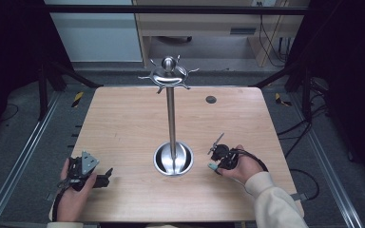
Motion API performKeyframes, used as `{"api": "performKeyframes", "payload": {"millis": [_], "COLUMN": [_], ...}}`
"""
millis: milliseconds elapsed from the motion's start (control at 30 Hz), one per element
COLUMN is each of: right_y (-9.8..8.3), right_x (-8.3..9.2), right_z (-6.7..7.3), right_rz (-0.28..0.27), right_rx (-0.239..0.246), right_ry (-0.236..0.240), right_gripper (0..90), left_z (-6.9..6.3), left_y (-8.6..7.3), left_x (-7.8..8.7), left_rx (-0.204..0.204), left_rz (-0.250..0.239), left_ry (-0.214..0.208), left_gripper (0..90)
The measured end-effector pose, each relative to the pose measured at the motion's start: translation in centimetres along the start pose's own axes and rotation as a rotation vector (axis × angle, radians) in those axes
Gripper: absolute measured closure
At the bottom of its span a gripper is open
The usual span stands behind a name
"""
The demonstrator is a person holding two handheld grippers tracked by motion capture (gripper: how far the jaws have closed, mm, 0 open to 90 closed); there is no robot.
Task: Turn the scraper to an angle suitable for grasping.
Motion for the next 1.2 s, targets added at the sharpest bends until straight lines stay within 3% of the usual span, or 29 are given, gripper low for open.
{"api": "performKeyframes", "payload": {"millis": [300,533,567,733,900,1100,1200], "right_y": [0.0,0.0,0.1,0.2,0.5,0.7,0.9], "right_x": [0.9,3.7,4.7,6.6,9.7,11.9,13.6], "right_z": [0.1,-0.4,-0.6,-1.1,-2.2,-2.8,-2.8], "right_rz": [-0.016,-0.050,-0.069,-0.115,-0.199,-0.263,-0.330], "right_rx": [-0.003,-0.025,-0.030,-0.044,-0.070,-0.085,-0.084], "right_ry": [0.009,-0.010,-0.018,-0.037,-0.053,-0.061,-0.061], "right_gripper": [74.2,74.4,74.3,74.3,74.3,74.3,74.3], "left_z": [0.0,0.0,0.0,0.1,0.1,0.1,0.0], "left_y": [0.0,0.0,0.0,-0.1,-0.1,-0.1,-0.1], "left_x": [0.0,0.0,0.0,-0.1,-0.1,0.0,0.0], "left_rx": [-0.002,-0.001,0.000,0.004,0.006,0.005,0.005], "left_rz": [0.004,0.001,0.001,0.004,0.005,0.005,0.004], "left_ry": [0.000,0.001,0.000,-0.001,-0.002,0.001,0.001], "left_gripper": [3.3,3.3,3.3,3.3,3.3,3.3,3.3]}}
Point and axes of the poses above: each handheld gripper's, and its own axes: x roughly backward along the jaws, y roughly out of its top, z roughly to its left, the point moved 4 cm from there along -x, roughly forward along the jaws, and after that the axes turned 8 degrees about -y, right-handed, at the moved point
